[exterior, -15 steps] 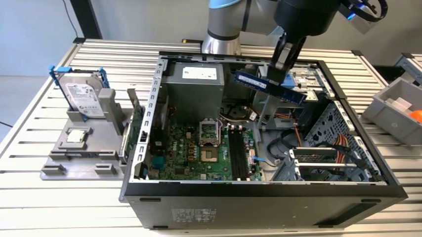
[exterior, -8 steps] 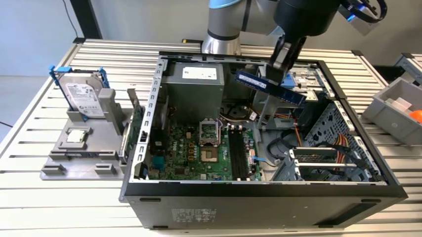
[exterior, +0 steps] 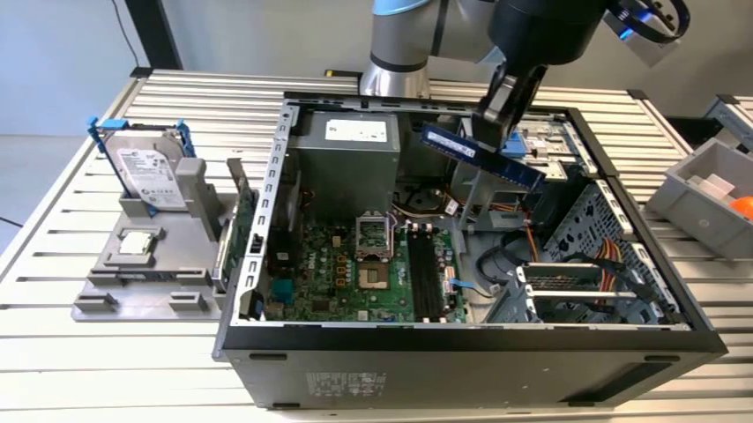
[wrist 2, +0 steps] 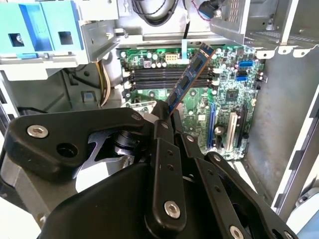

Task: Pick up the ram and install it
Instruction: 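Insert the ram into the slot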

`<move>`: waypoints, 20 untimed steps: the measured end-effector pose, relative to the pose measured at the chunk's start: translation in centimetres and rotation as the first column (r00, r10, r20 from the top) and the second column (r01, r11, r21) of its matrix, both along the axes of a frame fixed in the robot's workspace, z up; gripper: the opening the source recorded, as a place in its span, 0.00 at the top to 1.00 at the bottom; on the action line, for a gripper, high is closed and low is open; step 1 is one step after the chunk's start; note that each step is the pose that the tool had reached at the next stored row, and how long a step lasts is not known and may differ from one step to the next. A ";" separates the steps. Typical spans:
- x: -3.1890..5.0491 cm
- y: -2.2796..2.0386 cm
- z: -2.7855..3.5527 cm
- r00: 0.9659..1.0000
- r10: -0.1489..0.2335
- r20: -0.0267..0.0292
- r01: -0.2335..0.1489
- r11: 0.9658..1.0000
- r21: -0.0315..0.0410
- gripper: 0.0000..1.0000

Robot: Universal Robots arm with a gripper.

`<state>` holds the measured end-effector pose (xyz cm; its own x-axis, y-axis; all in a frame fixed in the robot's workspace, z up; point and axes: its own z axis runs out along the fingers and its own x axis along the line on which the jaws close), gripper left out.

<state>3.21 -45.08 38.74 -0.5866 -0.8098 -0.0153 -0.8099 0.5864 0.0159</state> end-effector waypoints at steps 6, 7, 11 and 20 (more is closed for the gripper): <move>-0.01 0.00 -0.01 0.999 -0.037 0.000 0.037 0.999 0.000 1.00; -0.02 0.00 -0.01 0.999 -0.045 0.000 0.045 0.999 0.000 1.00; -0.03 0.00 -0.02 0.997 -0.073 0.000 0.073 0.997 0.000 1.00; -0.04 0.00 -0.03 0.992 -0.128 0.000 0.128 0.992 0.000 1.00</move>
<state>3.17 -45.08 38.70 -0.6857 -0.7277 -0.0153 -0.7279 0.6855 0.0159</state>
